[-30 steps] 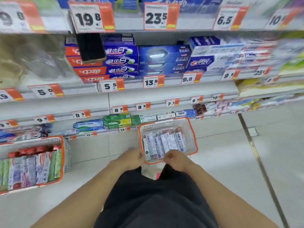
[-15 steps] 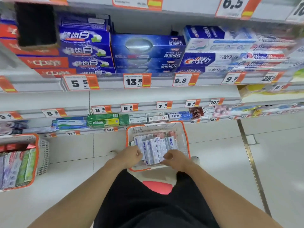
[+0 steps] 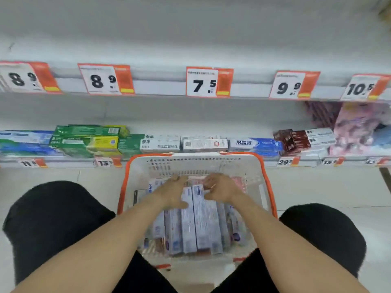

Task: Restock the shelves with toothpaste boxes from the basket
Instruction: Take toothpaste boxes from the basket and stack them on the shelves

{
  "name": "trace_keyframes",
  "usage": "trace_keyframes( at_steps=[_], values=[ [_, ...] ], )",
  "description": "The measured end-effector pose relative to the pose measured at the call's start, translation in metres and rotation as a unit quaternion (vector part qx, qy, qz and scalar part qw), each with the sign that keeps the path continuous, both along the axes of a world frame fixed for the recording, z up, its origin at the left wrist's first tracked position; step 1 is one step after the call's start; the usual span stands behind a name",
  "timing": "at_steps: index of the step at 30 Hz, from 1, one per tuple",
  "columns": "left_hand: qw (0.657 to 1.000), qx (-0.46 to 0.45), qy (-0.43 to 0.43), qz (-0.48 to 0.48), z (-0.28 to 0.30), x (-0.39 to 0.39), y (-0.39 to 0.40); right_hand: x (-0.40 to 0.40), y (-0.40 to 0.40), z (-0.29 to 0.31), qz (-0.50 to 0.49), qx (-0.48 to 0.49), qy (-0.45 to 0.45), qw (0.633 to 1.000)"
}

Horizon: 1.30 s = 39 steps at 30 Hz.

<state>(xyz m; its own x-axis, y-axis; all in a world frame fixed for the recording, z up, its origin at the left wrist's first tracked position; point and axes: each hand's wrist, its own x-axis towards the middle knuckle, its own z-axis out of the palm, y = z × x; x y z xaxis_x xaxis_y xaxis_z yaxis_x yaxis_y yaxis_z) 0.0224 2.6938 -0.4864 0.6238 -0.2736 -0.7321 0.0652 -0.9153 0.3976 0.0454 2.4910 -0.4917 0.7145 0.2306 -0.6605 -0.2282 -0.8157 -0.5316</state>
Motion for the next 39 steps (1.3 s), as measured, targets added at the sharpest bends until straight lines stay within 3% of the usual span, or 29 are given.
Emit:
trace_keyframes(
  at_steps=[5,11,19,21,24,27,29,31,35,39],
  values=[
    [0.997,0.055,0.002,-0.056,-0.024,-0.008,-0.026,-0.010,0.011,-0.024,0.055,-0.001,0.041,0.998],
    [0.999,0.000,-0.041,0.033,-0.027,-0.038,-0.006,-0.037,0.028,-0.033,0.093,-0.067,-0.036,0.993],
    [0.987,-0.029,-0.137,0.077,0.007,-0.055,0.010,-0.052,0.040,-0.012,0.027,0.040,-0.070,0.996],
    [0.986,-0.040,-0.141,0.085,0.013,-0.056,0.018,-0.057,0.037,-0.011,0.000,0.056,-0.032,0.998],
    [0.986,-0.080,-0.081,0.119,0.019,-0.057,0.031,-0.072,0.032,-0.014,-0.097,0.119,0.105,0.982],
    [0.979,-0.106,-0.079,0.152,0.018,-0.065,0.043,-0.081,0.034,-0.013,-0.094,0.066,0.084,0.990],
    [0.964,-0.138,-0.103,0.200,0.020,-0.070,0.047,-0.087,0.042,-0.011,0.002,-0.003,0.053,0.999],
    [0.935,-0.172,-0.128,0.281,0.032,-0.073,0.049,-0.094,0.048,-0.015,0.033,-0.036,0.038,0.998],
    [0.886,-0.161,-0.192,0.390,0.057,-0.069,0.063,-0.095,0.045,-0.012,0.020,-0.049,0.019,0.998],
    [0.854,-0.147,-0.200,0.458,0.082,-0.065,0.078,-0.065,0.030,0.038,-0.015,0.023,0.023,0.999]
  ],
)
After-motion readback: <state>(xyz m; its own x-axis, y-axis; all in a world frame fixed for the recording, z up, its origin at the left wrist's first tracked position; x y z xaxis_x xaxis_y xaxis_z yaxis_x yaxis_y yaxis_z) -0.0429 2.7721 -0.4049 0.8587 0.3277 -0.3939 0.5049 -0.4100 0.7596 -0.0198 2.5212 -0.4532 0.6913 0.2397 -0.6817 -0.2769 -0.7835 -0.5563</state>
